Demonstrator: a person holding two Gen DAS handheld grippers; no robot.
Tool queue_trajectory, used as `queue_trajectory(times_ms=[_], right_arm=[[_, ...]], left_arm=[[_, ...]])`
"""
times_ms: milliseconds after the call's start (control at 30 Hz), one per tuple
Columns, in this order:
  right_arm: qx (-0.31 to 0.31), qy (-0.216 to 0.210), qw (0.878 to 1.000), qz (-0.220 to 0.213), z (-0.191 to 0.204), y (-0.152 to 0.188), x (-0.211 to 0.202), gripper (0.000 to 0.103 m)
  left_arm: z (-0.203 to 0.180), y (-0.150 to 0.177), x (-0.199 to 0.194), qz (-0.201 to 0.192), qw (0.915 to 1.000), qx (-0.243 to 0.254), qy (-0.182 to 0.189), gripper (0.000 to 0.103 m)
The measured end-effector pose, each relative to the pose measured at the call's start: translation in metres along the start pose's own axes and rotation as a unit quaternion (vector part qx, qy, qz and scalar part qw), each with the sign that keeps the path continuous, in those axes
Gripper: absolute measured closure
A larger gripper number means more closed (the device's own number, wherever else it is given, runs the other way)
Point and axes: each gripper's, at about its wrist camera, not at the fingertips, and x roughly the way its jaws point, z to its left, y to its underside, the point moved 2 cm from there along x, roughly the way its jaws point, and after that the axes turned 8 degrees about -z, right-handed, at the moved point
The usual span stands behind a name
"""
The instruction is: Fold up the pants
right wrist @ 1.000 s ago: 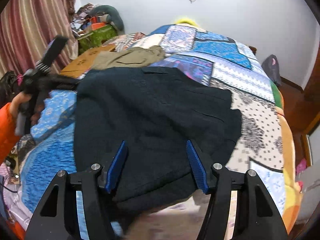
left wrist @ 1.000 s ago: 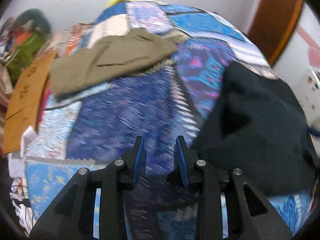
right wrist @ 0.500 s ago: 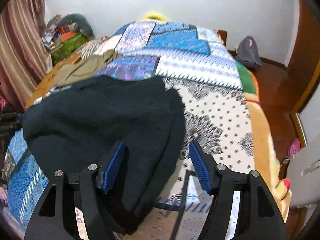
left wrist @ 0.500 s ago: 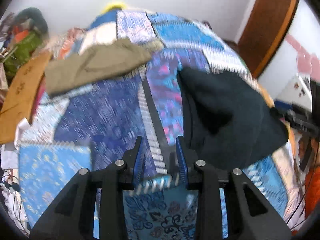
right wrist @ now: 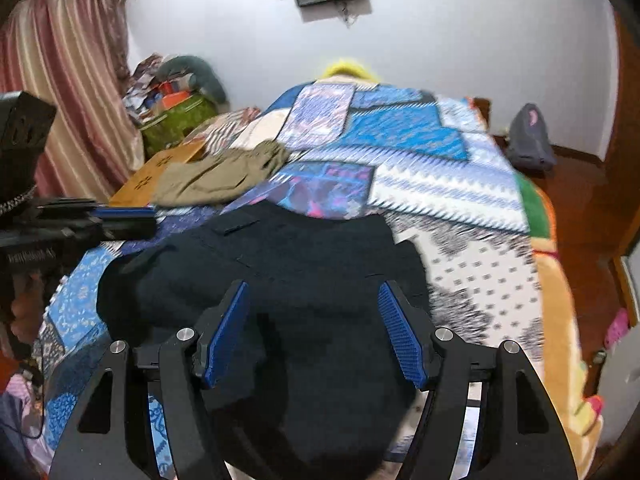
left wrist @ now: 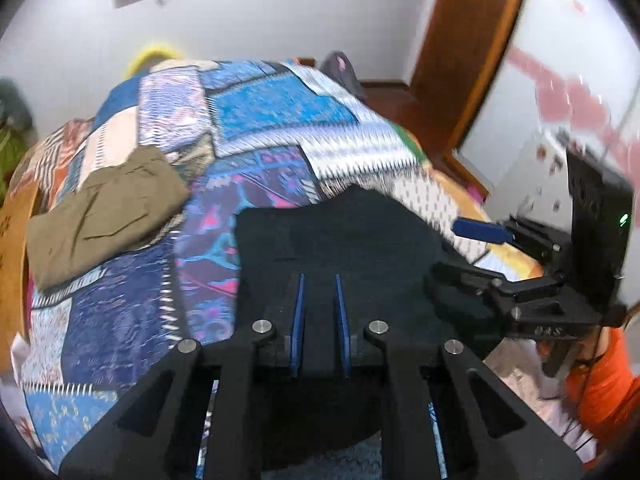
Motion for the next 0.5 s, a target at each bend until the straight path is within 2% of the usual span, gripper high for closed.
queue_trajectory(times_ms=[33,167,267,433,500], right_arm=[[-0.001,-0.005,1.0,0.009,0.002,0.003,0.005,0.04],[-0.01,-0.019,0.998,0.065,0.005,0.028,0.026,0.038],[-0.014,-0.026,0.997,0.075,0.002,0.035,0.018,0.038],[0.007,-0.034,0.996,0.078,-0.006,0.042,0.004,0.042],[0.004,-0.027,0.997,0.076,-0.005,0.041,-0.004,0.042]], left_arm=[[-0.004,0.003,0.009,0.009,0.9999,0.01,-0.006,0.089],[0.002,0.019,0.05,0.051,0.9951,0.052,-0.067,0.088],[0.014,0.023,0.063,0.05,0.9946,0.054,-0.072,0.083],[0.016,0.019,0.064,0.052,0.9944,0.053,-0.076,0.083],[0.02,0.015,0.054,0.047,0.9956,0.035,-0.074,0.083]])
